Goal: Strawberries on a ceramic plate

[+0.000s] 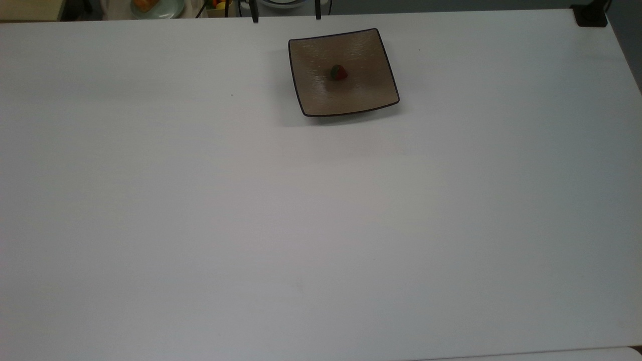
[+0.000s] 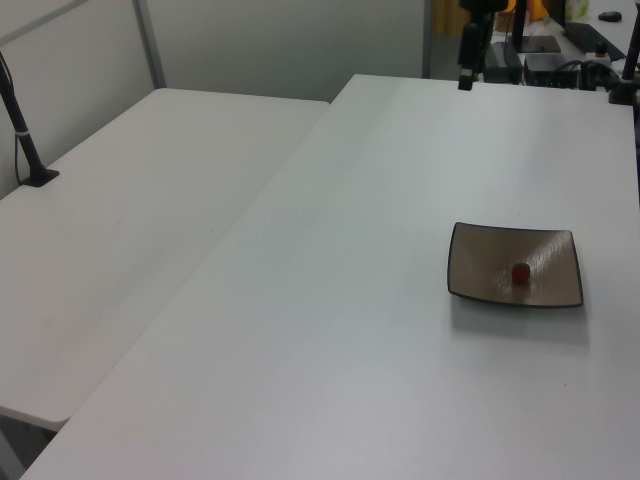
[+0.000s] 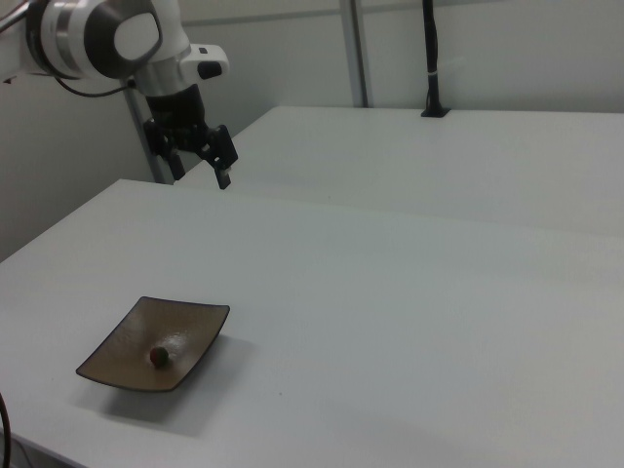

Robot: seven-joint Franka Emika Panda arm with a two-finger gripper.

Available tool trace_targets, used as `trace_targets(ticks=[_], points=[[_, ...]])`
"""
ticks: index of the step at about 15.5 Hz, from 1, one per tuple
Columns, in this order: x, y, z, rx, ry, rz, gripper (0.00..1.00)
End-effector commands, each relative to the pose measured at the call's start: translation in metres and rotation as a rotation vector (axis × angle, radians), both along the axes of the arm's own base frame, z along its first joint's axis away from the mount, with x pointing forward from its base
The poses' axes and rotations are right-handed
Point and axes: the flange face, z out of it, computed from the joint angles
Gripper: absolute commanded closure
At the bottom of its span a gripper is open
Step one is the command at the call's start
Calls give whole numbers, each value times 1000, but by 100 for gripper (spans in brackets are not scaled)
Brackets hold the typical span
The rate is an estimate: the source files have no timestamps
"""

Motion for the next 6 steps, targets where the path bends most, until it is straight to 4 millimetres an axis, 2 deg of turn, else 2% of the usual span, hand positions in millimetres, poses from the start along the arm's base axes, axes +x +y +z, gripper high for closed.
trace_targets(ticks=[1,6], points=[[1,-3,-4,10,-34,19,0],[2,-2,-5,10,-31,14,0]])
